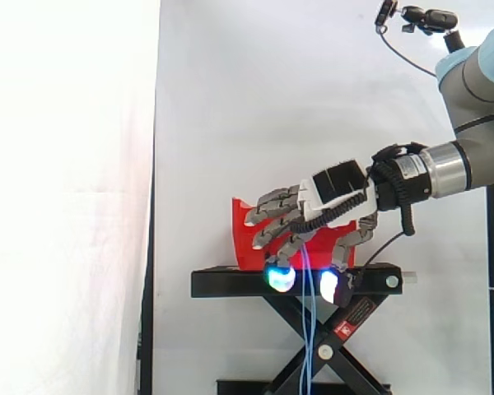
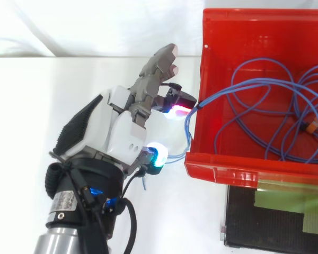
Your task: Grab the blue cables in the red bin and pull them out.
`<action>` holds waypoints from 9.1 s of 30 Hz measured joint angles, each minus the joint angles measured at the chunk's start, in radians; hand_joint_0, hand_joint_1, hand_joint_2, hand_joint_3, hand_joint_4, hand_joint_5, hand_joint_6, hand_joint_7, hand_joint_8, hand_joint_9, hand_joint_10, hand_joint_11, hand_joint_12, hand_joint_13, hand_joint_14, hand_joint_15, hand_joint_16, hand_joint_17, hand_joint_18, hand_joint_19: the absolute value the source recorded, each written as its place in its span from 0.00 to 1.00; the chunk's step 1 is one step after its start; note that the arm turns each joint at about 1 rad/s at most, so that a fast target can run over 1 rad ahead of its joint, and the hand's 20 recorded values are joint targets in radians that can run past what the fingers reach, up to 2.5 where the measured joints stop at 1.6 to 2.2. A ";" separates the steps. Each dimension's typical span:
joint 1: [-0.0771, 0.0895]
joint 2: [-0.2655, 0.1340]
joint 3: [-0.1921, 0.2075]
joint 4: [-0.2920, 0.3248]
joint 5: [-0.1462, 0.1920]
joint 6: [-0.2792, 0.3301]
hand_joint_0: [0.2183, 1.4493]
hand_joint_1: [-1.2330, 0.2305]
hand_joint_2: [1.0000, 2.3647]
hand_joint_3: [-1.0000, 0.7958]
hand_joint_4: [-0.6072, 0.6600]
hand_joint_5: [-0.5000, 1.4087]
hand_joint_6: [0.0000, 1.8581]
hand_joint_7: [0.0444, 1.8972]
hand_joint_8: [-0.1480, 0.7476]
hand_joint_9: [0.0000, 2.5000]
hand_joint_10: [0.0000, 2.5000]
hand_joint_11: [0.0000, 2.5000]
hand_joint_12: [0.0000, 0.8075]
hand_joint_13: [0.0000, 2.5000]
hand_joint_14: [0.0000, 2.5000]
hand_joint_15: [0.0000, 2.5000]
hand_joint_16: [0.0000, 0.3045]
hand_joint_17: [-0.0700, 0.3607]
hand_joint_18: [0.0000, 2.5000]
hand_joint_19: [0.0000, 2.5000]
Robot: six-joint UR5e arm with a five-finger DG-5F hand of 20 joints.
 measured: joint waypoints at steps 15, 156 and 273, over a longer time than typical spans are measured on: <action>0.001 0.000 -0.004 -0.007 -0.002 -0.106 0.46 0.24 0.00 0.00 0.64 0.63 0.00 0.31 0.46 0.19 0.00 0.10 0.41 0.07 0.00 0.09 0.16 0.42 0.00 0.12; -0.035 -0.001 -0.048 0.118 -0.256 -0.218 0.48 0.24 0.00 0.00 0.64 0.69 0.01 0.27 0.47 0.23 0.00 0.11 0.41 0.09 0.00 0.09 0.15 0.40 0.02 0.12; -0.113 -0.001 -0.050 0.063 -0.367 -0.449 0.48 0.24 0.00 0.00 0.70 0.70 0.00 0.22 0.49 0.25 0.00 0.12 0.41 0.10 0.00 0.10 0.15 0.41 0.02 0.13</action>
